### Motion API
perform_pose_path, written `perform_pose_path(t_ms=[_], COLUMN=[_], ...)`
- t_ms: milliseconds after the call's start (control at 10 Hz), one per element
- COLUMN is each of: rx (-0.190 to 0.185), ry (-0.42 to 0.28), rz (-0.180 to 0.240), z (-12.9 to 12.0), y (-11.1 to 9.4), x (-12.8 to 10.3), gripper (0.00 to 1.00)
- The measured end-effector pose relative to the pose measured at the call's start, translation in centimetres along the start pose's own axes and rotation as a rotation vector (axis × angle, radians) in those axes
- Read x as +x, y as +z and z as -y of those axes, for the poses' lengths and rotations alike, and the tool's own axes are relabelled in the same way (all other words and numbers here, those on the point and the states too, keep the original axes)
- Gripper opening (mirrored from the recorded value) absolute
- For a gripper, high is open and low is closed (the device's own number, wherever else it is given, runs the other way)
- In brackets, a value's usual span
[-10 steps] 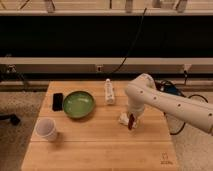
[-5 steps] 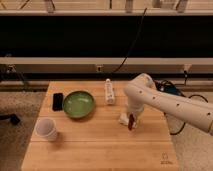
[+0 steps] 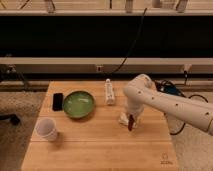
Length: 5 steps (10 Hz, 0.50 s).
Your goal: Place the pepper on the white sponge
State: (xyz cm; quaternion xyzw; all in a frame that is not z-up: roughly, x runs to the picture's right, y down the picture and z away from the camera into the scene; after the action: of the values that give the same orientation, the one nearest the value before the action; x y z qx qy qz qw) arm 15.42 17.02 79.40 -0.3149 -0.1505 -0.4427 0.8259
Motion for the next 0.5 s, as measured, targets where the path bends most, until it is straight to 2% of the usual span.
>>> perform_pose_path(t_ms=[300, 500], rx=[-0.002, -0.004], ry=[-0.008, -0.018], rz=[-0.003, 0.0], z=[-0.1, -0.05], y=[-0.01, 0.12], x=[0.15, 0.04], gripper=[0.08, 0.02])
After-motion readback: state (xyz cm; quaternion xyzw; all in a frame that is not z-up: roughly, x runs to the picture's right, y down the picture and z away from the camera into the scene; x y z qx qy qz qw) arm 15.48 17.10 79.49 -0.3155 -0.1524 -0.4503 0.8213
